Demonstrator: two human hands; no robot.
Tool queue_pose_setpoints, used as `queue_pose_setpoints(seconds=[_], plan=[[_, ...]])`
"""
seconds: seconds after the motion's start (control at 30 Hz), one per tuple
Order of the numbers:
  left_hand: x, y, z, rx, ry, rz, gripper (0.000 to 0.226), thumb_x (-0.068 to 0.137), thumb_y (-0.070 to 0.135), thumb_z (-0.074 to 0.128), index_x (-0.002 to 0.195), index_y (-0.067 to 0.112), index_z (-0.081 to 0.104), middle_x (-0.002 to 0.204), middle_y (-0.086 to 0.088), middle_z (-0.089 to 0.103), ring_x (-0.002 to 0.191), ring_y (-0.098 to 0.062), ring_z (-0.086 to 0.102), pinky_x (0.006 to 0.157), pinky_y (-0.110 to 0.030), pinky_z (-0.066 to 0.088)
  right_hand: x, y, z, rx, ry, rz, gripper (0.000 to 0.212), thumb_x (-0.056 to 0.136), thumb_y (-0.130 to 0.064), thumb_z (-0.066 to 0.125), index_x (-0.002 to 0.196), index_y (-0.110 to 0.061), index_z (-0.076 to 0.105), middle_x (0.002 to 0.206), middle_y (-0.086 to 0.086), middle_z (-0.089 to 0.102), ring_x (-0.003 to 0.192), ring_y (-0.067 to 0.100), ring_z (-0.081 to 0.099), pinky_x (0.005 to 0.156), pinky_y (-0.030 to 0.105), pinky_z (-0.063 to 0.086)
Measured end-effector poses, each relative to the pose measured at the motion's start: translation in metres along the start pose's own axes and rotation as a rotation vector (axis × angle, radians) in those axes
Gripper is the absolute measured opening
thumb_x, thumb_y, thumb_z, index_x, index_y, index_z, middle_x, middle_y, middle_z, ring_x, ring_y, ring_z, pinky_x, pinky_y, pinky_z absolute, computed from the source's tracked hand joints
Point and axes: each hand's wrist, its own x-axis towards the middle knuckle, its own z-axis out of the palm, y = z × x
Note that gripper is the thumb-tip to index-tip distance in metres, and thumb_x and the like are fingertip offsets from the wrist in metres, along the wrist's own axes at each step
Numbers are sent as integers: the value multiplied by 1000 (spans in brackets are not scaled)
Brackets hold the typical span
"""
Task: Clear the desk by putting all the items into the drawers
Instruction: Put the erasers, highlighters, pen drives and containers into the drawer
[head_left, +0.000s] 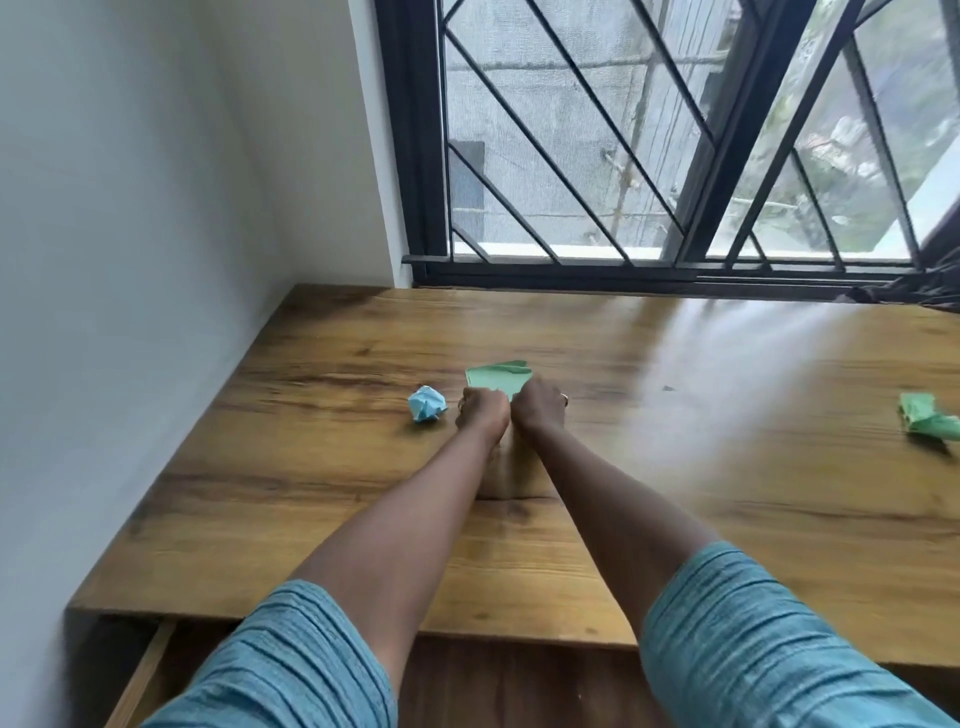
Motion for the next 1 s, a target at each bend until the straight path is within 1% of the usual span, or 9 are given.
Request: queue_pose_setpoints(seconds=[0.1,0.17,0.23,0.3,0.43,0.7,0.8,0.9,1.0], plan=[[-4,1,-4,-133,4,-90,42,91,11,38,131,2,46,135,-15,51,122,-32,52,101,-40,43,-1,7,-3,25,48,129,35,93,-16,47,126,-5,52,133,20,47,124,37,45,100,38,41],[-6,-2,-6,-171,-16,-93,42,90,8,37,130,2,48,134,-17,51,117,-30,56,88,-33,48,-3,13,-4,55,65,191,35,93,-14,45,125,-5,55,132,20,49,123,37,47,100,38,42],[-14,-6,-9,-184,-47,-87,42,92,5,34,132,3,47,132,-16,52,100,-25,55,75,-27,39,-9,17,-6,97,69,232,34,92,-11,42,121,-3,58,130,20,53,122,36,49,99,37,43],[-24,-13,-12,-183,-87,-90,44,92,2,35,135,4,43,130,-15,52,95,-22,49,77,-27,39,-19,21,-10,132,68,253,32,92,-10,43,116,-2,62,126,20,58,119,36,53,95,35,44],[-47,-29,-26,-38,-47,-37,44,92,1,39,136,6,45,130,-15,55,114,-30,56,91,-33,49,-51,30,-12,188,64,271,27,91,-16,53,111,-1,64,122,20,61,115,35,56,91,33,46],[-109,-77,-64,96,-22,63,33,93,12,57,123,-1,58,123,-18,62,112,-32,61,86,-34,51,-139,50,-12,373,59,219,27,87,-24,64,103,-3,68,113,17,67,108,31,59,88,29,45],[-139,-98,-82,107,-37,76,32,93,13,58,121,-1,59,120,-18,64,109,-32,62,85,-35,52,-181,57,-12,448,35,224,14,85,-25,67,78,-13,68,103,17,69,89,31,63,84,33,50],[-170,-118,-97,115,-58,90,37,94,13,57,127,-2,54,125,-18,61,111,-33,61,81,-33,50,-217,66,-9,473,23,247,18,84,-21,67,95,-7,70,106,14,69,100,29,63,86,28,48],[-196,-145,-108,147,-77,93,36,94,16,57,122,-6,57,124,-20,61,114,-33,60,90,-34,48,-251,79,-1,479,21,265,20,81,-15,68,99,-6,71,107,15,70,104,29,64,92,38,52]])
